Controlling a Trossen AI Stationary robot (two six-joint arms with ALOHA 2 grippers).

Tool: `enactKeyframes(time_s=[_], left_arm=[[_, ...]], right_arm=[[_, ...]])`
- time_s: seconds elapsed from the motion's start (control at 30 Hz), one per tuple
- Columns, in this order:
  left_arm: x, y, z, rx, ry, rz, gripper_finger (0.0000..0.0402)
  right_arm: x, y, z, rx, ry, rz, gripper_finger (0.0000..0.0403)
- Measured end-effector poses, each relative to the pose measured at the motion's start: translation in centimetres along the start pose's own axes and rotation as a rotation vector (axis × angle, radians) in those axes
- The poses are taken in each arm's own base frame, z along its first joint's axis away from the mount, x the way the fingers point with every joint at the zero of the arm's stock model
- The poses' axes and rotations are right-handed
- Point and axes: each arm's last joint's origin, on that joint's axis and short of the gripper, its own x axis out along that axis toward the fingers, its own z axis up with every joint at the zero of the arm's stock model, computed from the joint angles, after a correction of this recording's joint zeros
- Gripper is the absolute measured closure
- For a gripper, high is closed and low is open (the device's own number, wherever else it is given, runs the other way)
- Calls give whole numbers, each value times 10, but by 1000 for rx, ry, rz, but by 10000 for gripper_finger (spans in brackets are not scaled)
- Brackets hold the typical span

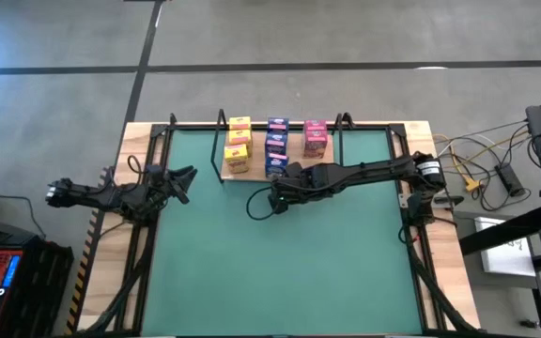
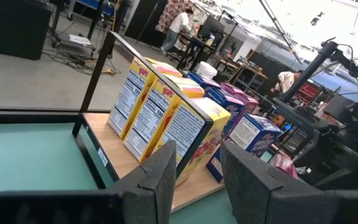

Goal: Stack cereal on shelf
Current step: Put the pink cereal box on the shelf aligned with the other pink cereal boxes

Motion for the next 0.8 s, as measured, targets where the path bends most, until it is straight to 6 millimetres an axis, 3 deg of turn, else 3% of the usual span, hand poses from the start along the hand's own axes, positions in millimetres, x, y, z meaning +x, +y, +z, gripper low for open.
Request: enactKeyframes(time_s=[0.8], left_arm=[[0, 0, 0, 0, 0, 0, 293]], right_arm=[[15, -3, 15, 30, -36, -19, 3]])
